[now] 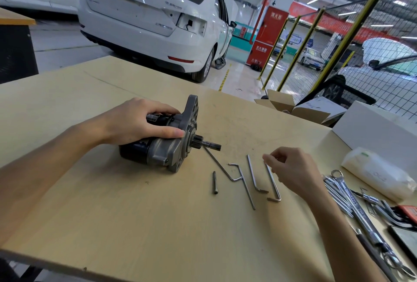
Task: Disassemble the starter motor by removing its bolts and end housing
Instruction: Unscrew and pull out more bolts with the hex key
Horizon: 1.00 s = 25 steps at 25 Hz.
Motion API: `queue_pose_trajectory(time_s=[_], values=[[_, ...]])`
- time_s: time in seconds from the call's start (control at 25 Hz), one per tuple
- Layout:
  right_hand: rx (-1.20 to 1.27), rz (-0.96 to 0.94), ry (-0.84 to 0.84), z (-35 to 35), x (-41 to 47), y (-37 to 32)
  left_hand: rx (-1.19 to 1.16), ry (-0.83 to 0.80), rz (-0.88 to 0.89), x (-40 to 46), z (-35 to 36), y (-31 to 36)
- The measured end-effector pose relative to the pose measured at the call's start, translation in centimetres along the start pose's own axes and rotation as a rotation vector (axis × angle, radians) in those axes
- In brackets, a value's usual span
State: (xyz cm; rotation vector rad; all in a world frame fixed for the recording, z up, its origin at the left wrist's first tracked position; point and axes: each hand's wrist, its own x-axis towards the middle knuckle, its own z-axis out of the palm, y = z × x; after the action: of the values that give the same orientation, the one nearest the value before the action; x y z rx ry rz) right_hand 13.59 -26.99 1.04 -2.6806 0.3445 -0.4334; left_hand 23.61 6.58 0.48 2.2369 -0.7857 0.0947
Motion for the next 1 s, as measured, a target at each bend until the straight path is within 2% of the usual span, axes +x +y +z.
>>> queue_pose_trajectory(time_s=[0.08, 0.16, 0.2, 0.32, 0.48, 0.64, 0.84, 1.0], values=[[0.086, -0.069, -0.081, -0.3, -0.6, -0.6, -0.001, 0.002, 0.004, 0.0, 0.0, 0.0], [0.126, -0.096, -0.309, -0.1, -1.3, -1.5, -0.006, 0.004, 0.010, 0.0, 0.0, 0.1], [0.051, -0.090, -0.396, 0.1, -1.6, -1.8, -0.011, 0.003, 0.013, 0.0, 0.0, 0.2], [-0.211, -0.095, -0.429, 0.6, -1.8, -2.5, -0.012, 0.007, 0.012, 0.0, 0.0, 0.1], [-0.199, -0.091, -0.417, 0.8, -1.9, -2.7, 0.006, -0.006, 0.000, 0.0, -0.1, 0.2], [0.185, -0.049, -0.332, 0.1, -1.8, -2.6, 0.008, -0.008, -0.015, 0.0, 0.0, 0.2], [0.729, -0.240, -0.375, 0.2, -3.1, -4.6, 0.002, 0.000, -0.027, 0.0, -0.1, 0.2], [0.902, -0.330, -0.404, 2.2, -4.3, -6.9, -0.005, -0.013, 0.000, -0.1, 0.0, 0.3]])
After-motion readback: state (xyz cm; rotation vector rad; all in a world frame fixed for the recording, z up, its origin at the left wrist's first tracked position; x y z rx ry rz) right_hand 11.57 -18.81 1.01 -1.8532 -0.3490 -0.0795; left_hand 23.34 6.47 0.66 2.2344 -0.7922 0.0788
